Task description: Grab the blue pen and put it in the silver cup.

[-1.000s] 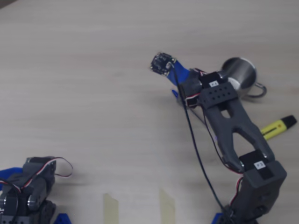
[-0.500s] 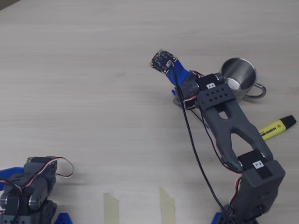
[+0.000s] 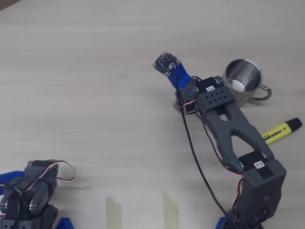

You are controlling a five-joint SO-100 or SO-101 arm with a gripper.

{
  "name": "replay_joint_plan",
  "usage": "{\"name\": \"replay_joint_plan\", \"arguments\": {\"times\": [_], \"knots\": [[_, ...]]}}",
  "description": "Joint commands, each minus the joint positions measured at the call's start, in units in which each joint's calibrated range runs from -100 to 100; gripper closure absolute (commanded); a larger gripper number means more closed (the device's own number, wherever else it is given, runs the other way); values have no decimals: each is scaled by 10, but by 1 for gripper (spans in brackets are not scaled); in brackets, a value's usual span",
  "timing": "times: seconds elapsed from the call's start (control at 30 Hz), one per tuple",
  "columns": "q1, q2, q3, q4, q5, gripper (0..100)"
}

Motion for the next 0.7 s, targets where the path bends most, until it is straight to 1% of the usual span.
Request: {"name": "replay_joint_plan", "arguments": {"times": [0.0, 0.13, 0.67], "knots": [[9, 3, 4, -6, -12, 84], [11, 22, 6, -6, -26, 84], [33, 48, 34, -5, -26, 84]]}}
